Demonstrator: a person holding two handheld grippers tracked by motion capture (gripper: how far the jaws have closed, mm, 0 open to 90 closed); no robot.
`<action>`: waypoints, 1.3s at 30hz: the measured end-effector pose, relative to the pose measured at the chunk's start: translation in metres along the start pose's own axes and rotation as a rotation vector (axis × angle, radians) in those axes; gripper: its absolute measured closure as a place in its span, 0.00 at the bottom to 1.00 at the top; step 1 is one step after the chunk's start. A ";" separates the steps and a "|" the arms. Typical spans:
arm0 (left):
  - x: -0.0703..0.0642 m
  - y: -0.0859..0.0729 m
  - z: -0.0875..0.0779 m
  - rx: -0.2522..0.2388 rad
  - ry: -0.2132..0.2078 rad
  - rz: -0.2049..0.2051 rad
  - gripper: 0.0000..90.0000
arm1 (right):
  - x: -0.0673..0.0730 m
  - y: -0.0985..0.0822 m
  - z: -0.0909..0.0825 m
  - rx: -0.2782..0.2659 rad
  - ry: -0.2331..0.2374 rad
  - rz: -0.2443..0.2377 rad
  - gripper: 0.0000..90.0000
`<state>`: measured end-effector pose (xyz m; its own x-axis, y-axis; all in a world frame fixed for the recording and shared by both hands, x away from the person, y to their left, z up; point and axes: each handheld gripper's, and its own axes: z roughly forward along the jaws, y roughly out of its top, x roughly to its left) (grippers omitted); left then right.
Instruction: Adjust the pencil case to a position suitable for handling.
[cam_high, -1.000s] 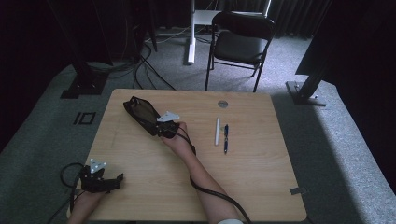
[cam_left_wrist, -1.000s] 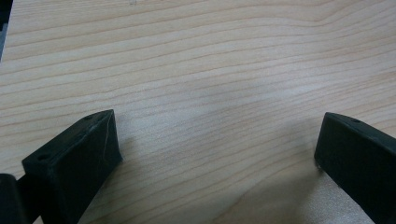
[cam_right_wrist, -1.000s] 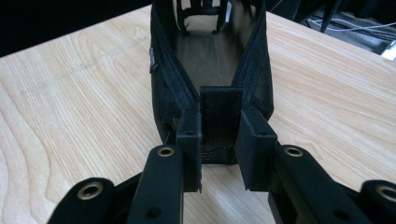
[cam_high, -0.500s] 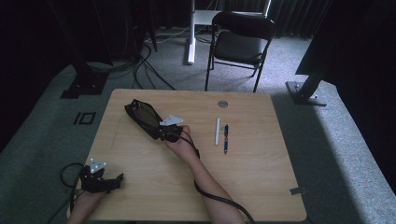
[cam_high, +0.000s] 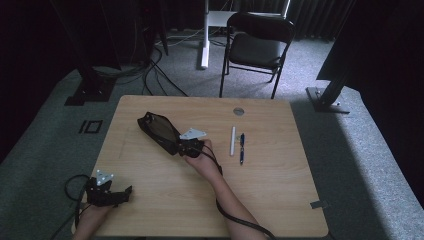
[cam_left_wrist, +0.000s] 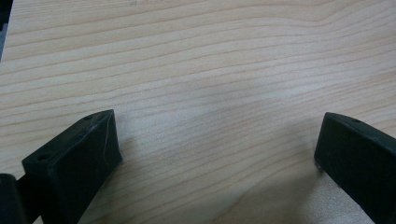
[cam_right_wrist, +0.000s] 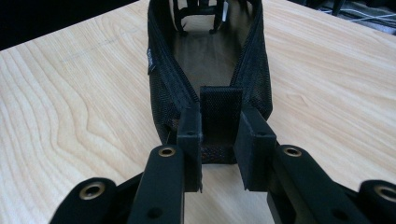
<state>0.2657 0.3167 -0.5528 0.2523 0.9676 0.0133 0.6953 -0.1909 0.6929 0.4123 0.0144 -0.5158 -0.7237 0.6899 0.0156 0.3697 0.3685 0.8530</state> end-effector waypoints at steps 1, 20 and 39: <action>0.000 0.000 0.000 0.000 0.000 0.000 0.00 | -0.001 -0.001 -0.002 0.001 0.000 0.002 0.81; 0.000 0.000 0.000 0.000 0.000 0.000 0.00 | -0.012 -0.027 -0.041 0.010 -0.017 0.004 0.81; 0.000 0.000 0.000 0.000 0.000 0.000 0.00 | -0.021 -0.052 -0.079 0.012 -0.020 0.008 0.81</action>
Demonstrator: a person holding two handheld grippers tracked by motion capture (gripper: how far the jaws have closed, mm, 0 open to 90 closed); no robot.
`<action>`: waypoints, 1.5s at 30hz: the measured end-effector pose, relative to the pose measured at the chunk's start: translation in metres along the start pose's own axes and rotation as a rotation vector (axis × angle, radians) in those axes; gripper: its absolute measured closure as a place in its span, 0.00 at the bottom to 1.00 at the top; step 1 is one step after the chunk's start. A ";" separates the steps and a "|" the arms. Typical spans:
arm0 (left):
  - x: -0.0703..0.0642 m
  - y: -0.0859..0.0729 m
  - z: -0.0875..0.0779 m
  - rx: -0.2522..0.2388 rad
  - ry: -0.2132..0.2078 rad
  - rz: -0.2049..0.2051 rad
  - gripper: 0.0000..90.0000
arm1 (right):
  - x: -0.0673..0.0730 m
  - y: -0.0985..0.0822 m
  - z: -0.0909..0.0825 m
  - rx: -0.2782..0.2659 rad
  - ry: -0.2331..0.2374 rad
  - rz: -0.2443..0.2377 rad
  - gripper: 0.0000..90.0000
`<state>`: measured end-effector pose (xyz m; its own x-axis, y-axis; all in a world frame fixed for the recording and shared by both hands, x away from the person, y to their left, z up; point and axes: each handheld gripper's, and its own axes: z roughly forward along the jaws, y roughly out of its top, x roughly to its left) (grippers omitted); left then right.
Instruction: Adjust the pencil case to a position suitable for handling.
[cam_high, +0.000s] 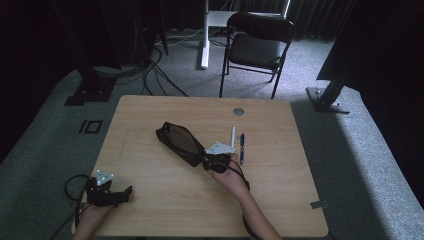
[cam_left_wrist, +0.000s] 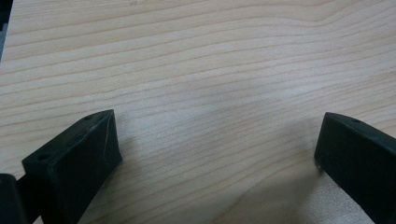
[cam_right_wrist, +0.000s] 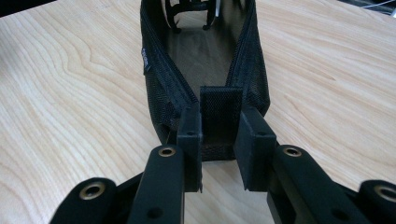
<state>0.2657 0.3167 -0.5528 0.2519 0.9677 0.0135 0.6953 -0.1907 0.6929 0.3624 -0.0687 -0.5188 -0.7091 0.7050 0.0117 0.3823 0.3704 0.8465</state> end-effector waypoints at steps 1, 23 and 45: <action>0.000 0.000 0.000 0.000 0.000 0.000 0.00 | -0.001 -0.001 -0.001 -0.001 0.004 0.001 0.81; 0.000 0.000 0.000 0.000 0.000 0.000 0.00 | -0.008 -0.025 -0.039 0.019 0.015 0.004 0.81; 0.000 0.000 0.000 0.000 0.000 0.002 0.00 | -0.005 -0.049 -0.082 0.047 0.027 -0.023 0.81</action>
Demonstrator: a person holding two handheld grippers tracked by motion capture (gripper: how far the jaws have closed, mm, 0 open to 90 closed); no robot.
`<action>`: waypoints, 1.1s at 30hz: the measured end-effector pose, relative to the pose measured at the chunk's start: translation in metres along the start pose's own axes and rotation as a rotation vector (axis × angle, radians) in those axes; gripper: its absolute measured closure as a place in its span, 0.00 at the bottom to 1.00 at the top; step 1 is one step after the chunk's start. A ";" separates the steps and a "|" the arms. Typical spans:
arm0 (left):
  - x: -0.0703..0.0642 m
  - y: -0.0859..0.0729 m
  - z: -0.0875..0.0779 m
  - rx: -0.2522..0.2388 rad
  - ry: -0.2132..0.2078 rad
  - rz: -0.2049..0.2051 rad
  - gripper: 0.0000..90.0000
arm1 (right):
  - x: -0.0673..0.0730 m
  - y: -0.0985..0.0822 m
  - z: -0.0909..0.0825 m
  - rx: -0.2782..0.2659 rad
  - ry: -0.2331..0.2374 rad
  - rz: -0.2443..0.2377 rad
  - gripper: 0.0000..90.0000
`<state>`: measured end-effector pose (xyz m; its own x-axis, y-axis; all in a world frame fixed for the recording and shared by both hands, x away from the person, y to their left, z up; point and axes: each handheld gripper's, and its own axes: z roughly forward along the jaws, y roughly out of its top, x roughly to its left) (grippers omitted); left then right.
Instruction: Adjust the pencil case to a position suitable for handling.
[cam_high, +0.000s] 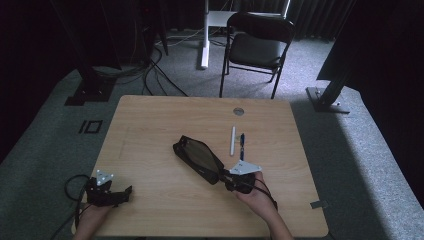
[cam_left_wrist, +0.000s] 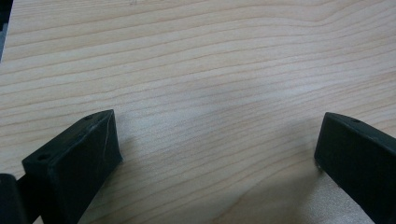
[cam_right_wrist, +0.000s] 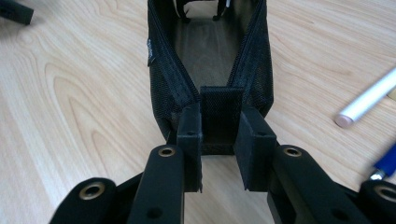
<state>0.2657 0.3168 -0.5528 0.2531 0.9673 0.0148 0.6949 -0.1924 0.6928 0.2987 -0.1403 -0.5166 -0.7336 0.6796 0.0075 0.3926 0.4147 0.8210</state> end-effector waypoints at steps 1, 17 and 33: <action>0.000 0.000 0.000 0.000 0.000 0.000 0.00 | 0.000 -0.001 -0.002 0.001 0.000 0.000 0.81; 0.000 0.000 0.000 0.000 0.001 -0.001 0.00 | -0.001 -0.021 -0.027 -0.004 -0.004 0.026 0.81; 0.000 0.000 0.000 0.000 0.001 -0.001 0.00 | -0.003 -0.040 -0.054 0.004 -0.021 0.036 0.81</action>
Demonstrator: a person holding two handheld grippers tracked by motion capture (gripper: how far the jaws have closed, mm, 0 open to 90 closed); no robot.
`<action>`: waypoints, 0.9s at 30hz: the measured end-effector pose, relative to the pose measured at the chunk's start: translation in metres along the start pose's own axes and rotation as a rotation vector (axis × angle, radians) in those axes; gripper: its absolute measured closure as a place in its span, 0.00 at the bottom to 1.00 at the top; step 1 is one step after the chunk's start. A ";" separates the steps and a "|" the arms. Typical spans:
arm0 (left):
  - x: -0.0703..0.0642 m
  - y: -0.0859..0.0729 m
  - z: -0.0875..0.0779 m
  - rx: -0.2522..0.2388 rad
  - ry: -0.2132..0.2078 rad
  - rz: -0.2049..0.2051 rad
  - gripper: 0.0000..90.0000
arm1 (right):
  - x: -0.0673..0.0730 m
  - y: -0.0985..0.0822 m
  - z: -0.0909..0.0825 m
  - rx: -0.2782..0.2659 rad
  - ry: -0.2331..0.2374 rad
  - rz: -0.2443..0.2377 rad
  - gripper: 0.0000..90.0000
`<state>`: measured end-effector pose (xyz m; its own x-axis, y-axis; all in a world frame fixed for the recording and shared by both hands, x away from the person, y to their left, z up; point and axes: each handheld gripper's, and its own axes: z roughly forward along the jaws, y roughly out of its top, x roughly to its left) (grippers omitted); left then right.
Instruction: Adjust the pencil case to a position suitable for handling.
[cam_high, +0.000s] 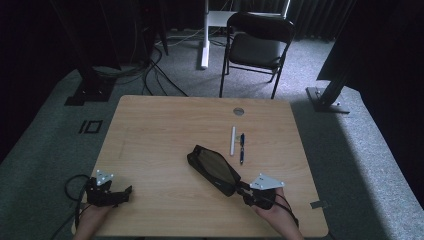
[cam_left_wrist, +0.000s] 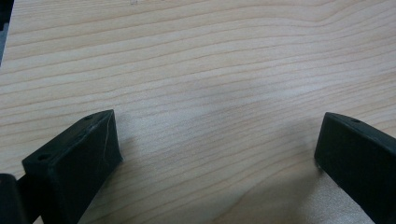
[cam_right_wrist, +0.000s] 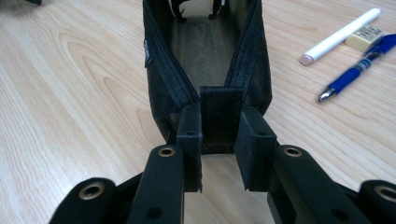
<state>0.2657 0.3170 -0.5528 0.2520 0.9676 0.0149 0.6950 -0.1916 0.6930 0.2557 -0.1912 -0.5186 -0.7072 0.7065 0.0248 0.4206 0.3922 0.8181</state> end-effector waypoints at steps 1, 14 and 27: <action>0.000 0.000 0.000 0.000 0.000 0.000 0.00 | 0.000 -0.001 -0.001 -0.003 0.002 0.004 0.81; 0.000 0.000 0.000 0.000 0.000 0.000 0.00 | -0.007 -0.012 -0.019 0.007 -0.011 0.011 0.81; 0.000 0.000 0.000 0.000 0.000 0.000 0.00 | -0.010 -0.012 -0.024 -0.012 0.007 0.019 0.71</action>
<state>0.2657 0.3170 -0.5528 0.2522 0.9676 0.0150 0.6952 -0.1919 0.6928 0.2443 -0.2171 -0.5146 -0.7031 0.7097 0.0447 0.4275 0.3716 0.8241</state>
